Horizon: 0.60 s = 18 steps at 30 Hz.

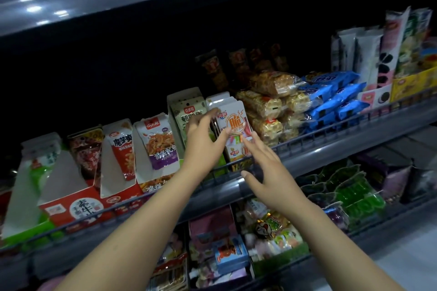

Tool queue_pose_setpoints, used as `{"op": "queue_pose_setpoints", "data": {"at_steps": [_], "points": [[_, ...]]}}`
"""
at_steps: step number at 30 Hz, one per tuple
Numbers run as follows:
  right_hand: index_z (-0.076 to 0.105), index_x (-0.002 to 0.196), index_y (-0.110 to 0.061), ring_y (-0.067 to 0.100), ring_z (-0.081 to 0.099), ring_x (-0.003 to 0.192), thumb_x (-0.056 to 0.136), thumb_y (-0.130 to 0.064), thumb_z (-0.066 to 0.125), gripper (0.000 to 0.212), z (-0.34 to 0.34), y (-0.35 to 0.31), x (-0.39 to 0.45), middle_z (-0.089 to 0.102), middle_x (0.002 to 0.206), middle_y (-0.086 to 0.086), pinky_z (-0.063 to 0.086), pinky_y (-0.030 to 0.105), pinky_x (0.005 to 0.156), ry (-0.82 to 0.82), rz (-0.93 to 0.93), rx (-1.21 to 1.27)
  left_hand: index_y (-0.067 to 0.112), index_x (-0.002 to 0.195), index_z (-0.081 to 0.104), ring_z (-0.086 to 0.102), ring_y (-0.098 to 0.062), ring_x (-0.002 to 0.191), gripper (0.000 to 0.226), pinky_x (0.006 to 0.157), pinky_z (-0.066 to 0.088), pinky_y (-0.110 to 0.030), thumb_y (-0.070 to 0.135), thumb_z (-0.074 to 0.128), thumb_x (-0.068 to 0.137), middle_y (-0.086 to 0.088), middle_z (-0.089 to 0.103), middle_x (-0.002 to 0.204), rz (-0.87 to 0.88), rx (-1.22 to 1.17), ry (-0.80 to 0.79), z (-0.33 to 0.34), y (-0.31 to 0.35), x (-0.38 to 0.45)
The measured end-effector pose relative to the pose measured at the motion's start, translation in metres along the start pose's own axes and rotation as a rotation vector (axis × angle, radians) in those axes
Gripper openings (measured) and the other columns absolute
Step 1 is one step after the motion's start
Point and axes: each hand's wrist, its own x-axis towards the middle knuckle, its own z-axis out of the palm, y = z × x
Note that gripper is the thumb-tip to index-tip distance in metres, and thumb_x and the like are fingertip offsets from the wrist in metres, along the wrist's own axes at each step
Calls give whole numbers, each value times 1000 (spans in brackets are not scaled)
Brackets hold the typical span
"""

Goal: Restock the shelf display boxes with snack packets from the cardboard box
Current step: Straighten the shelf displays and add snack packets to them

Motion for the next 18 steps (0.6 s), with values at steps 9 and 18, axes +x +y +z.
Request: {"op": "queue_pose_setpoints", "data": {"at_steps": [9,18], "points": [[55,125,-26,5,58,100,92,-25,55,33,24,-24,-51,64,107,-9,49,27,86,112,83,61,27,116,56,50,1,102,24,87,40,-10,22,54,93,8,48,114,-55,-254,107,-12,-18,-109],[60,110,-23,17,61,81,91,-20,54,20,108,11,-140,62,84,-4,50,32,73,-27,368,39,27,87,65,61,0,78,24,72,50,-19,11,49,96,6,68,89,-397,-456,-23,24,-89,-227]]}}
